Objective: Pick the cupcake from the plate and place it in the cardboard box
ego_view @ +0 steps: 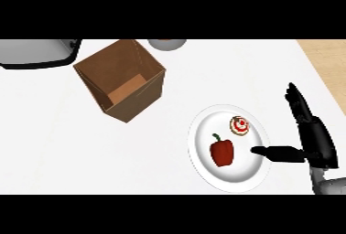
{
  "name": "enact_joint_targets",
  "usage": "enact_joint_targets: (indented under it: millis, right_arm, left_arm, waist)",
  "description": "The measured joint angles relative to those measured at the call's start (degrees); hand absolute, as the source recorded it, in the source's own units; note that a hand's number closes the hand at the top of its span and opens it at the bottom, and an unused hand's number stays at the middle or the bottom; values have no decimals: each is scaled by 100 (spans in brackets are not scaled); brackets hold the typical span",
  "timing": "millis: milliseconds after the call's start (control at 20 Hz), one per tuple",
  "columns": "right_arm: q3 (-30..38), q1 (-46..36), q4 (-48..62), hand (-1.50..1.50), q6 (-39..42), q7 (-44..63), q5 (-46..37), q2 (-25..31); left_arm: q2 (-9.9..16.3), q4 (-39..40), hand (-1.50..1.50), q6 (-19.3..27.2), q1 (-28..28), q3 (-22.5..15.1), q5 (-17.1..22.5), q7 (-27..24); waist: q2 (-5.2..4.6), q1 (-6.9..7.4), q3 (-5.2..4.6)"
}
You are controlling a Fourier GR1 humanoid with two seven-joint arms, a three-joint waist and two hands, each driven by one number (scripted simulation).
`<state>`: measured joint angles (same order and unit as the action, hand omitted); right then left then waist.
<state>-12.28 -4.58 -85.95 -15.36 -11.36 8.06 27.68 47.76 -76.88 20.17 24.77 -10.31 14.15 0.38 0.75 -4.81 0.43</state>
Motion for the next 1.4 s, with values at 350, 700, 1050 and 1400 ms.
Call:
enact_joint_targets:
  millis: [350, 700, 1050, 1400]
  right_arm:
    - [-48, 541, 298, -150, -127, -568, -945, 718]
    - [-393, 366, 61, -150, 596, 712, -1603, 1586]
    - [-810, -348, -62, -150, 1694, 2215, -1903, 1669]
    - [-919, -896, 175, -150, 2351, 3043, -2369, 1134]
  left_arm:
    - [-428, -457, 0, 253, -1645, 146, -20, -37]
    - [-791, -141, 0, 310, -2599, -54, -357, 146]
    - [-1068, 15, 0, 233, -2912, -114, -586, 202]
    - [-1276, 256, 0, 22, -3122, 93, -862, 233]
  waist:
    - [-71, 110, -40]
    - [-86, 340, -53]
    - [-84, 484, -50]
    - [-79, 501, -46]
